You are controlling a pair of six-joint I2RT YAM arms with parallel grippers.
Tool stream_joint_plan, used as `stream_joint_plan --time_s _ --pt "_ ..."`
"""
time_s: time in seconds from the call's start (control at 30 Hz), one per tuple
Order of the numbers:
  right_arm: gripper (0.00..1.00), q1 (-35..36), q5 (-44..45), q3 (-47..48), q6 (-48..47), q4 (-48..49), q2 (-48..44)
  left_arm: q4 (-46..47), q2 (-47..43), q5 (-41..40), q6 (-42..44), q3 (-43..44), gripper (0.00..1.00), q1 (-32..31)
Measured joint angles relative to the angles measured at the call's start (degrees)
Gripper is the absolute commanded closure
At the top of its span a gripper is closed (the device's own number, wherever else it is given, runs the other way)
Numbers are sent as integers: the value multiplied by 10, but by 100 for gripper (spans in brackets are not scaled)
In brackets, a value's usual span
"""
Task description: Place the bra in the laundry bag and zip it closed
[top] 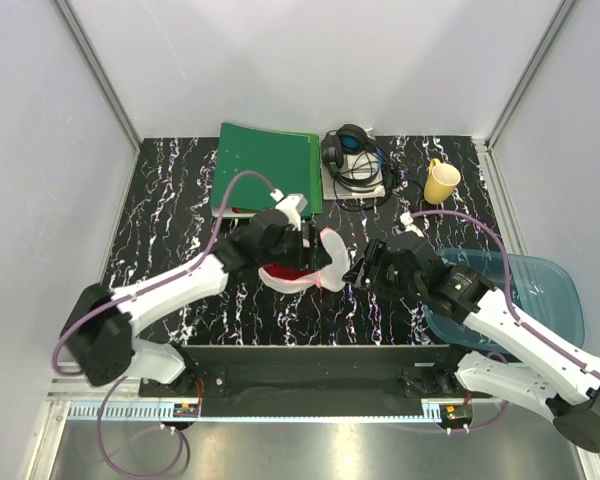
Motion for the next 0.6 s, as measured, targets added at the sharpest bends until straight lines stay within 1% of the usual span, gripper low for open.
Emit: stream_joint_plan --time_s 0.07,0.1,0.13,0.2,0.23,0.33,0.37,0.43,0.47,0.53,0.6 --pt "28 0 -1 -12 11 8 1 -19 45 -7 1 28 32 1" --pt "28 0 -1 -17 17 11 2 -25 68 -9 2 42 46 1" --pt "28 0 -2 -26 25 18 2 -30 90 -10 3 54 56 1" --pt "27 0 -9 -47 44 35 4 -37 121 -13 4 66 72 3" --pt "27 0 -11 -58 54 45 5 -38 129 -14 5 66 83 3" --pt "25 0 -17 -102 87 88 11 -45 132 -17 4 66 98 4" --pt "20 0 -21 -123 103 113 14 -43 127 -20 3 65 100 4" --pt "19 0 -31 -153 127 151 24 -26 104 -26 -3 49 100 4" --pt "16 0 -38 -171 143 175 33 -13 85 -29 -8 34 100 5" --pt "11 0 -45 -186 162 207 49 5 41 -36 -20 0 100 5" --pt "11 0 -46 -190 178 237 67 42 -23 -43 -44 -54 100 8"
